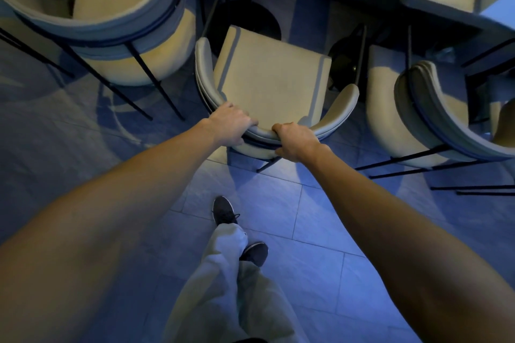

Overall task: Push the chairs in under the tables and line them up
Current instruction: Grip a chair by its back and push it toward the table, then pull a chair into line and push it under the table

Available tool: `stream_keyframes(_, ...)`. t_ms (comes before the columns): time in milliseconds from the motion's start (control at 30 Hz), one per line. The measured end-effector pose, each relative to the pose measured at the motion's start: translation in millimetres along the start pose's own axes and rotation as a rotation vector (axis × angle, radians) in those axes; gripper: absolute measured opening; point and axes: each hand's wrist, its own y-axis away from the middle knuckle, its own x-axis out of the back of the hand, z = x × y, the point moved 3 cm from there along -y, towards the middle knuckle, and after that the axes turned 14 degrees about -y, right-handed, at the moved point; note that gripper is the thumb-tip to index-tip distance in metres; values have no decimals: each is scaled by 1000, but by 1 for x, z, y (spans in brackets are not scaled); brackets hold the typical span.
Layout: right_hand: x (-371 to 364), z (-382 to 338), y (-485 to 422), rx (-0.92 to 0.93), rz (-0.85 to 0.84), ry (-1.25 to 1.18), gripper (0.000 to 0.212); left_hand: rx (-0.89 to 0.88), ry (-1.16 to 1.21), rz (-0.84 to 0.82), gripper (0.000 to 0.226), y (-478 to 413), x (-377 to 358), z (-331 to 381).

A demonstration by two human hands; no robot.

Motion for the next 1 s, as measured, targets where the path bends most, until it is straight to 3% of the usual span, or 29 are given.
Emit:
stream_keyframes(433,91,-73,72,93,85,-54,58,264,92,10,52,127,80,-47)
stream_keyframes(700,116,-147,68,185,128,-9,58,372,97,1,52,182,79,-102)
stream_keyframes(1000,145,-247,17,177,126,-19,55,379,58,-24,50,211,52,-202)
